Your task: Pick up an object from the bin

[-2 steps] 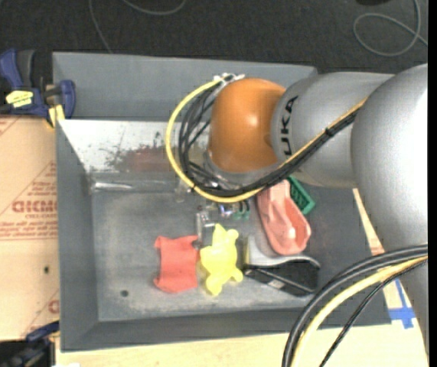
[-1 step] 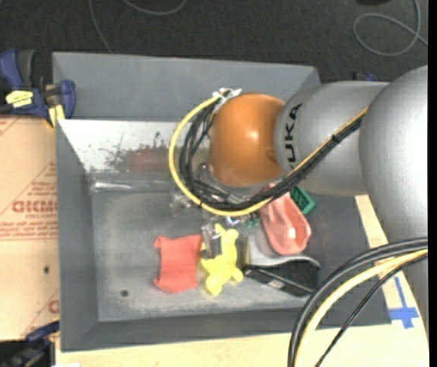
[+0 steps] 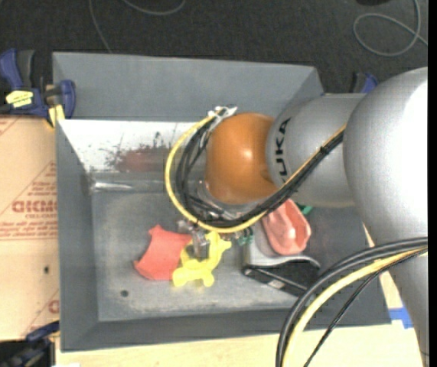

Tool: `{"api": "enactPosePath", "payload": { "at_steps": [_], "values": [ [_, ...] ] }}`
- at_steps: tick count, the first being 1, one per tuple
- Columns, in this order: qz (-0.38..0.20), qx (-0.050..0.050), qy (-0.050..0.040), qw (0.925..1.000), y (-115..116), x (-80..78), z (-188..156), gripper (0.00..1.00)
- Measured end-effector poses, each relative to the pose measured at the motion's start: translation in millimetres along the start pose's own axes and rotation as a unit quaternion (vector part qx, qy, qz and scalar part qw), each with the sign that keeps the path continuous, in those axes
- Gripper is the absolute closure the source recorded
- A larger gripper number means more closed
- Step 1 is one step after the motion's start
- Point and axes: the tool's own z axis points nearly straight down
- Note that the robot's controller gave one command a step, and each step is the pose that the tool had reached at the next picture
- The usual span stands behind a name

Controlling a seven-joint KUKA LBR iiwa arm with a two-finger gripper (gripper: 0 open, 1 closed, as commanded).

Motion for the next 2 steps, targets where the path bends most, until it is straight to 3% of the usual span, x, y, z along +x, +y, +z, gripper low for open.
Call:
{"api": "enactPosePath", "payload": {
  "at_steps": [1,2],
  "values": [
    [0.000,0.000,0.0000,1.0000,0.0,0.0,0.0,1.00],
    [0.012,0.001,-0.0020,0.9999,-5.8,-0.9,-130.3,1.00]
  ]
}}
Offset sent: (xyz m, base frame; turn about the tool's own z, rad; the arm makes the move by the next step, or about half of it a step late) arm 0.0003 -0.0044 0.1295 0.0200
